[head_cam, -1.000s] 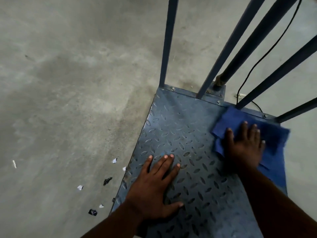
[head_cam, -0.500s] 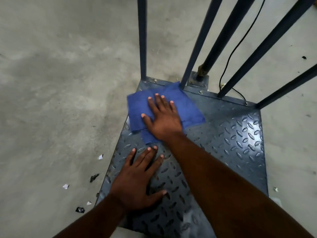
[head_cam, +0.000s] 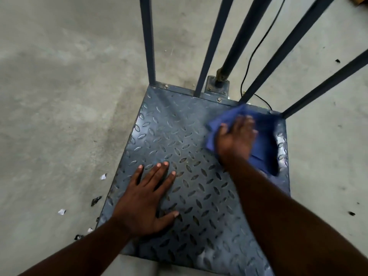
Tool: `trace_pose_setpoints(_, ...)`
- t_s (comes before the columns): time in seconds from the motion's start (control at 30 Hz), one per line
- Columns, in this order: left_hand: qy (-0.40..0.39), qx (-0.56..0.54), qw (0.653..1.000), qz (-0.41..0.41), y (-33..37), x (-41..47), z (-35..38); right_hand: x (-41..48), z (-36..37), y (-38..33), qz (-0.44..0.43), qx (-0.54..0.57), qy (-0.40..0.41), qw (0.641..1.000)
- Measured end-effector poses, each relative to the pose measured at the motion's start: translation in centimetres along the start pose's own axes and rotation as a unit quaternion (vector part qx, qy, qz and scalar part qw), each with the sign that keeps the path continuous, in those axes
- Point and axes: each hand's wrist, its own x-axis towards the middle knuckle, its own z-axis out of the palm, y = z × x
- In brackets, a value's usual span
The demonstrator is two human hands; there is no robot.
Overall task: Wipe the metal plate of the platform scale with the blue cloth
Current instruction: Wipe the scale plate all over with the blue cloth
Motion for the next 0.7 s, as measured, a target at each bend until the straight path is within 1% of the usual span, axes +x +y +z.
trace_pose_setpoints(0.07, 0.004, 0.009, 1.000, -0.002, 0.0, 0.0, 0.1, -3.8, 1.7, -5.1, -0.169, -0.018, -0.009, 0.985)
trace_pose_setpoints(0.1, 0.002, 0.017, 1.000, -0.002, -0.1, 0.0, 0.2, -5.4, 2.3, -6.8, -0.223, -0.014, -0.017, 0.975)
trace_pose_setpoints(0.13, -0.001, 0.025, 1.000, -0.001, -0.1, 0.1, 0.3, -6.4, 2.6, -7.8, -0.253, -0.009, -0.026, 0.967)
trace_pose_setpoints(0.2, 0.000, 0.033, 0.999, -0.007, -0.2, -0.1, 0.3, -8.0, 2.7, -7.7, -0.289, -0.010, -0.044, 0.956)
trace_pose_setpoints(0.3, 0.018, 0.031, 0.999, -0.029, -0.2, -0.2, 0.1, -10.9, 1.9, -4.8, -0.345, -0.030, -0.066, 0.936)
trace_pose_setpoints(0.33, 0.024, 0.028, 0.998, -0.049, -0.2, -0.1, 0.1, -12.2, 1.6, -3.5, -0.367, -0.039, -0.075, 0.926)
trace_pose_setpoints(0.4, 0.040, 0.015, 0.992, -0.118, -0.4, 0.0, 0.3, -15.0, 0.7, 0.0, -0.411, -0.051, -0.098, 0.905)
trace_pose_setpoints(0.47, 0.039, -0.002, 0.985, -0.167, -0.6, 0.3, 0.4, -18.0, -0.1, 3.7, -0.460, -0.067, -0.100, 0.880)
trace_pose_setpoints(0.53, 0.023, 0.011, 0.985, -0.173, -0.5, 0.5, 0.4, -20.6, -0.9, 6.3, -0.508, -0.088, -0.094, 0.852)
trace_pose_setpoints(0.6, 0.024, 0.014, 0.985, -0.173, -0.3, 0.6, 0.4, -21.7, -1.2, 7.4, -0.538, -0.092, -0.095, 0.832)
trace_pose_setpoints(0.63, 0.026, 0.007, 0.984, -0.175, -0.2, 0.7, 0.3, -21.5, -1.2, 7.4, -0.543, -0.087, -0.101, 0.829)
trace_pose_setpoints(0.7, 0.025, -0.009, 0.984, -0.176, -0.3, 0.8, 0.0, -20.7, -1.0, 6.9, -0.529, -0.068, -0.107, 0.839)
